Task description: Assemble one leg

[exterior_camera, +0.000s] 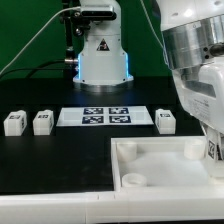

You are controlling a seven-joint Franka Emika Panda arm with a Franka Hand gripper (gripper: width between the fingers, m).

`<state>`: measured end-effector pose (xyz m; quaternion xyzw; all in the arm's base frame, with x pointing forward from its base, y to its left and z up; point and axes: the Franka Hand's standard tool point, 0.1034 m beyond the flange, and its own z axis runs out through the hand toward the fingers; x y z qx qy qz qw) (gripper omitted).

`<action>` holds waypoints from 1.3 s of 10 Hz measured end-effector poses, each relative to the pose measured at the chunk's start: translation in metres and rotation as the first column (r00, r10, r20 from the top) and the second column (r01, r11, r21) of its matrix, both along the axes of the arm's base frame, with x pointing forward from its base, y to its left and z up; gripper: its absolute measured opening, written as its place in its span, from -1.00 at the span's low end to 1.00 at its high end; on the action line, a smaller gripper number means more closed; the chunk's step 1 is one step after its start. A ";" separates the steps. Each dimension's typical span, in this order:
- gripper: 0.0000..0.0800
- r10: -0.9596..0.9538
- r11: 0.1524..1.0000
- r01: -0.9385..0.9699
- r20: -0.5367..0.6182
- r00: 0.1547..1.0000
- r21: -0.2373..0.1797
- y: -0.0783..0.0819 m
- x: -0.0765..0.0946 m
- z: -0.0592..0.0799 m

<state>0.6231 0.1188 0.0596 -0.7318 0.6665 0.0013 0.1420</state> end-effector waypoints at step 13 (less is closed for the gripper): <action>0.56 0.980 0.167 -0.938 -0.056 0.193 -0.303 -0.003 0.014 0.012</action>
Offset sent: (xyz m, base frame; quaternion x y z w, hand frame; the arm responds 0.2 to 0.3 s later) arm -0.0063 0.0154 0.0057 -0.0891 0.0217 -0.3639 0.9269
